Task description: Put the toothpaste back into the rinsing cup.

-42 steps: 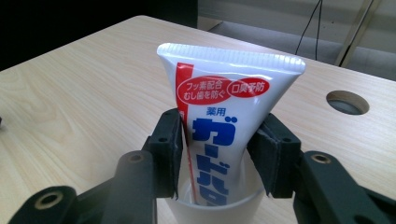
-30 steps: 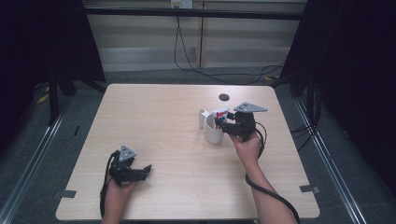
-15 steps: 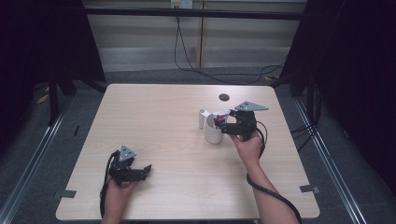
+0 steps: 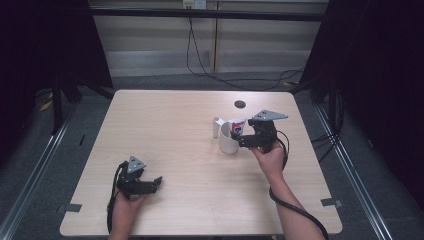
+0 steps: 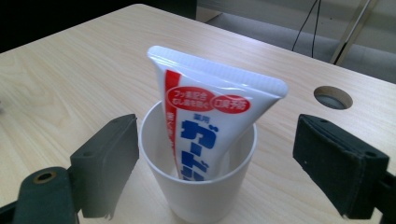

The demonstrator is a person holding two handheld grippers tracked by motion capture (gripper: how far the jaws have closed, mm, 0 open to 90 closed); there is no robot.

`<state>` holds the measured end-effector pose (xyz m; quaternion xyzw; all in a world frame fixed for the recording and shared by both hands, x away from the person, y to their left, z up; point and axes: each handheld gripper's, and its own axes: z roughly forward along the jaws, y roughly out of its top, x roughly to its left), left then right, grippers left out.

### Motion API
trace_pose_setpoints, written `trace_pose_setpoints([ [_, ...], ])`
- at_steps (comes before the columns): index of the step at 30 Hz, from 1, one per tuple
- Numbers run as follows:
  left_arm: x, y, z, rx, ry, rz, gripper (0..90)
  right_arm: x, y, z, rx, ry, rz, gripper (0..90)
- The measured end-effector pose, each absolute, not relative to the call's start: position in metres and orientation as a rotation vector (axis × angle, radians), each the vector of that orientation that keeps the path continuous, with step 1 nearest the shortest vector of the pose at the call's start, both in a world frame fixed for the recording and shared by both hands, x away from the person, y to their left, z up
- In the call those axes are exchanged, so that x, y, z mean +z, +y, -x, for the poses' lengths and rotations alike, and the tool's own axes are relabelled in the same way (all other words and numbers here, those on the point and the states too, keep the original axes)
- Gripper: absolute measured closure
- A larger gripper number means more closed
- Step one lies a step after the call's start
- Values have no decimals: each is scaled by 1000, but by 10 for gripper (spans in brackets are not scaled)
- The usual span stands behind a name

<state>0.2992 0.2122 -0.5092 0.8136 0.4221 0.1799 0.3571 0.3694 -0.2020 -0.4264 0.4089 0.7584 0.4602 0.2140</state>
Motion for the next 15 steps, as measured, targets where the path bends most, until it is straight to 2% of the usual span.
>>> trace_pose_setpoints([
  [15, -509, 213, -300, 461, 1080, -2114, 167, -427, -212, -362, 1269, 2106, -1133, 140],
])
